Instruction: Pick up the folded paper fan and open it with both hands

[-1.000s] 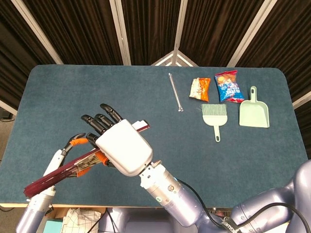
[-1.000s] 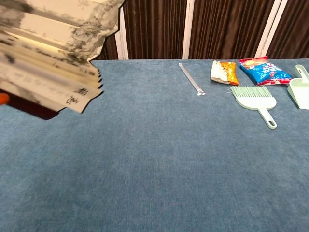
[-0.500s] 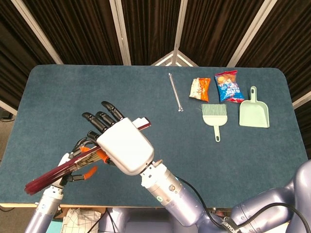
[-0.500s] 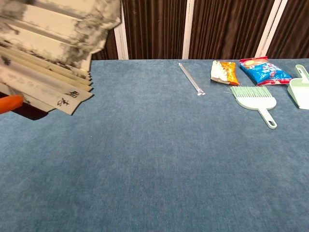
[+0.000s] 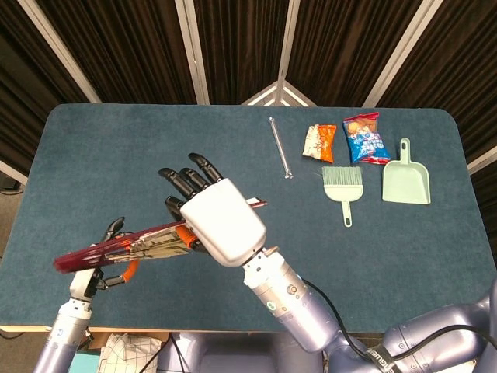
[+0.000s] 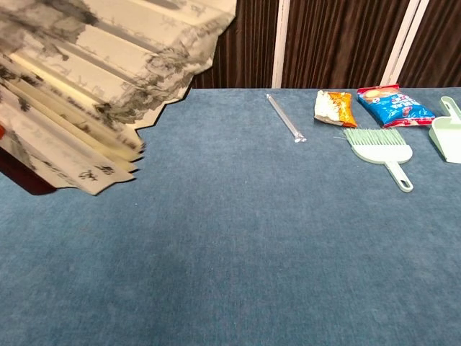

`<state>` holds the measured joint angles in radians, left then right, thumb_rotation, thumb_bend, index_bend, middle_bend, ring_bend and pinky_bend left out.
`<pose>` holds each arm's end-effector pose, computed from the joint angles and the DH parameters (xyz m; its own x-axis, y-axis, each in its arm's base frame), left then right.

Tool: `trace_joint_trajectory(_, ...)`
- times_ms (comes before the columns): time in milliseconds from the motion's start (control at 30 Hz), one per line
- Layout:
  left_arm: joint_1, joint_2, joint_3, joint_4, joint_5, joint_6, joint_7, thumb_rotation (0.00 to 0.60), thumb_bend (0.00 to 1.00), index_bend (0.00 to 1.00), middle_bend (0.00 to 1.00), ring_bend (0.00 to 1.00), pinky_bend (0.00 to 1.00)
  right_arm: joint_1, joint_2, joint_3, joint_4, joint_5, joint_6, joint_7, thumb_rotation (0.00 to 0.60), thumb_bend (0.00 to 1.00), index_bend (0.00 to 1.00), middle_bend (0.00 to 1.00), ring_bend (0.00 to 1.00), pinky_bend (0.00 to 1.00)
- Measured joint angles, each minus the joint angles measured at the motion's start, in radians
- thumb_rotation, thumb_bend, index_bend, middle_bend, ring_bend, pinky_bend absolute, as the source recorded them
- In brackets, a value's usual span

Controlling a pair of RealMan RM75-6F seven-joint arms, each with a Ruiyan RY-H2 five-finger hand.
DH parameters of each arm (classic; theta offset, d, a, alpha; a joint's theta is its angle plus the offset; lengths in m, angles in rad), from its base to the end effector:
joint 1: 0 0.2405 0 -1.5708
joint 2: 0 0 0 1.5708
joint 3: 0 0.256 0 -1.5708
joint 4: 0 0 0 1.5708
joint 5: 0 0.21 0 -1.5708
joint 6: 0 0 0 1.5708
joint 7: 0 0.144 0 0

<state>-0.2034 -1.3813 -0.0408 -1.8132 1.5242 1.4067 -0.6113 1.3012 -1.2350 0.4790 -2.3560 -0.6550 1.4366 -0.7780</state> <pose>-0.2090 0.1974 0.0610 -0.5917 0.2042 0.7799 0.7878 -0.0590 0.6131 0.1229 -0.2641 0.1328 0.2137 0.0198 0.9767 -0.7174 -0.6754 0.1706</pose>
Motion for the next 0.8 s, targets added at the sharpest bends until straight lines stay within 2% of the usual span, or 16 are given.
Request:
trace_joint_trajectory(233, 0.008, 0.020, -0.032, 0.011, -0.023, 0.026, 0.002, 0.600, 0.65, 0.84, 0.41, 0.02, 0.03, -0.057, 0.050, -0.028, 0.000, 0.001, -0.017, 0.038, 0.600, 0.44, 0.94, 0.22, 0.27, 0.14)
trace_joint_trajectory(533, -0.004, -0.013, -0.118, 0.098, 0.013, 0.129, 0.029, 0.600, 0.63, 0.84, 0.41, 0.03, 0.05, -0.139, 0.111, -0.051, 0.045, -0.074, -0.082, 0.164, 0.600, 0.44, 0.94, 0.22, 0.28, 0.14)
trace_joint_trajectory(800, -0.040, -0.078, -0.183, 0.216, 0.082, 0.217, 0.167, 0.600, 0.62, 0.84, 0.43, 0.04, 0.06, -0.206, 0.129, -0.083, 0.128, -0.151, -0.131, 0.279, 0.600, 0.44, 0.94, 0.22, 0.28, 0.14)
